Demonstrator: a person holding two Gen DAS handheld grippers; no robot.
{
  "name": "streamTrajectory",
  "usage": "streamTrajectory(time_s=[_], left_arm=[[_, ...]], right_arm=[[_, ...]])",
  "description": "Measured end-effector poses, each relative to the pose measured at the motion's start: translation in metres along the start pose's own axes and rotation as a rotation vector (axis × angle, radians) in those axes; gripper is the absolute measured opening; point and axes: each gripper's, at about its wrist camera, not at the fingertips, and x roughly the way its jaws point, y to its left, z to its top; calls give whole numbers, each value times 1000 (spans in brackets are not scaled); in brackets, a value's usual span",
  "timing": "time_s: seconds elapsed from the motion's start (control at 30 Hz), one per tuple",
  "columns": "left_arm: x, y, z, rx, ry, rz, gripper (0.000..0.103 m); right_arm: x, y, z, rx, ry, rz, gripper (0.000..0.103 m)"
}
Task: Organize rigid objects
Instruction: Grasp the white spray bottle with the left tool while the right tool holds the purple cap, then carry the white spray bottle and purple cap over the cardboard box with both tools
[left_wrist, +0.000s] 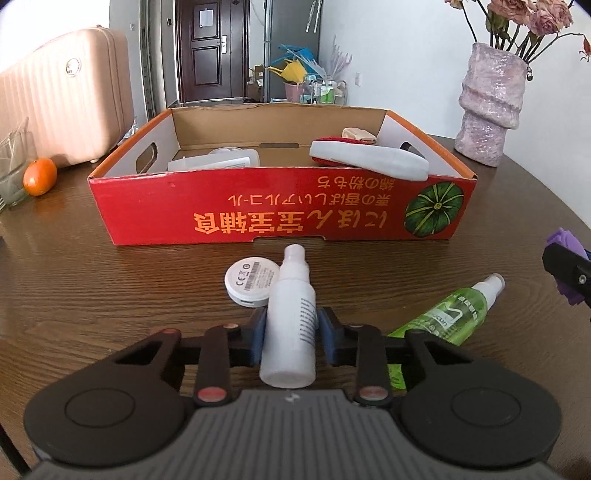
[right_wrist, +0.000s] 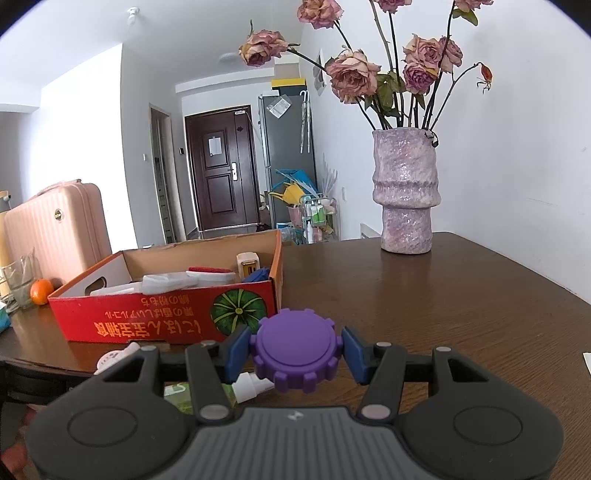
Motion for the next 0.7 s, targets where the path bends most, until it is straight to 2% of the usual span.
streamTrajectory(time_s=[0.37,0.7], left_arm=[[-11,5,-2,-3,-46,11,28],[-45,23,-8,-31,-129,28,28]], right_arm=[[-2,0,0,-7,-14,0,53],[-5,1,0,-12,-30,2,53]])
